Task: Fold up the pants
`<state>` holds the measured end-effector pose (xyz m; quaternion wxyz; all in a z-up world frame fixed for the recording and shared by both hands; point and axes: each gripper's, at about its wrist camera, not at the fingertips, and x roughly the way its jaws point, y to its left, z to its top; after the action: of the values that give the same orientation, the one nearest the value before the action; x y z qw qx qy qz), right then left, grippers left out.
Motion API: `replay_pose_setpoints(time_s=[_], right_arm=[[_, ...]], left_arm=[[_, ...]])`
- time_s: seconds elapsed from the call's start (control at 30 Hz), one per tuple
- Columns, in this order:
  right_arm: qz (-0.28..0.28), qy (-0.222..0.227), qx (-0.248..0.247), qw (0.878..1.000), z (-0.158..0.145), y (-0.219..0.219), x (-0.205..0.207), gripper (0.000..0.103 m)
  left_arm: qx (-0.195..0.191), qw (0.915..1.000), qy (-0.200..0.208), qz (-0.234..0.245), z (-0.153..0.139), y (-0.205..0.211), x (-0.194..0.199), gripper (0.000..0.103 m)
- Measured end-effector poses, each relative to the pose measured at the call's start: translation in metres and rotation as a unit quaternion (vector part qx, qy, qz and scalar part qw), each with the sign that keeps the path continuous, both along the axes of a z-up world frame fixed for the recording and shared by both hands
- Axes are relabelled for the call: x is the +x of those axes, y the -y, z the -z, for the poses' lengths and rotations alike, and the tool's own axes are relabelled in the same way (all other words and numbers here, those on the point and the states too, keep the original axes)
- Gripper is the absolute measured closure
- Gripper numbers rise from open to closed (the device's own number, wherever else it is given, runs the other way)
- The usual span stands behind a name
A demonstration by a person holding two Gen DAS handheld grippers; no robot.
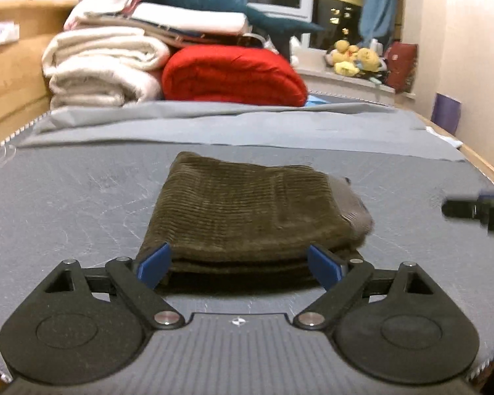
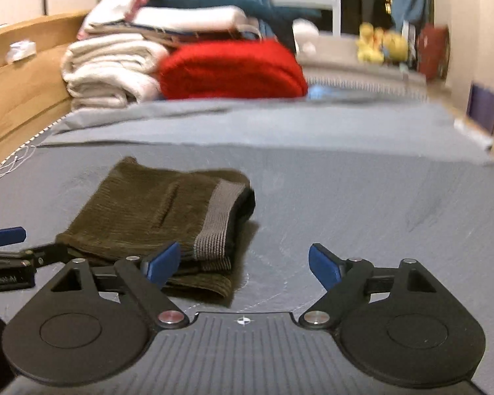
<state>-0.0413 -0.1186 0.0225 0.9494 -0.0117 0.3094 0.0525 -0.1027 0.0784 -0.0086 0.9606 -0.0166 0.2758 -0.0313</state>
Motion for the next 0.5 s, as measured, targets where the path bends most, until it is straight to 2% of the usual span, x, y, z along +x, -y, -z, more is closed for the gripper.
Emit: replay_pose_setpoints(time_s=[0.07,0.13,0.23,0.27,0.33,0.37,0.43,0.5], right_arm=[[0.001,0.025,-0.003,1.0,-0.012,-0.002,-0.019,0.014],[0.009,0.047,-0.002,0.999,-0.02,-0.003,-0.035,0.011],[0.014,0.071,-0.011,0.997,-0.016,-0.004,-0.057,0.009],[0.016,0.072,-0.017,0.997,-0.01,-0.005,-0.064,0.009],[0.023,0.047,-0.017,0.998,0.004,-0.007,-0.067,0.009],[0.03,0.033,0.001,0.999,0.005,-0.007,-0.064,0.009],[0.021,0.043,0.027,0.998,0.006,-0.012,-0.062,0.009],[0.01,0.042,0.004,0.999,0.013,-0.024,-0.055,0.009]], left_arm=[[0.021,0.9997,0.011,-0.001,-0.001,0.008,-0.018,0.01],[0.042,0.999,0.004,-0.015,0.001,0.015,-0.025,0.01],[0.029,0.9992,-0.002,-0.026,-0.003,0.013,-0.028,0.01],[0.024,0.9992,-0.006,-0.032,-0.005,0.011,-0.029,0.01],[0.017,0.999,-0.019,-0.036,-0.005,0.003,-0.03,0.008],[0.017,0.9987,-0.026,-0.04,-0.003,0.0,-0.031,0.001],[0.019,0.9983,-0.033,-0.043,0.001,-0.002,-0.035,0.001],[0.021,0.9983,-0.036,-0.041,0.004,-0.004,-0.037,0.001]])
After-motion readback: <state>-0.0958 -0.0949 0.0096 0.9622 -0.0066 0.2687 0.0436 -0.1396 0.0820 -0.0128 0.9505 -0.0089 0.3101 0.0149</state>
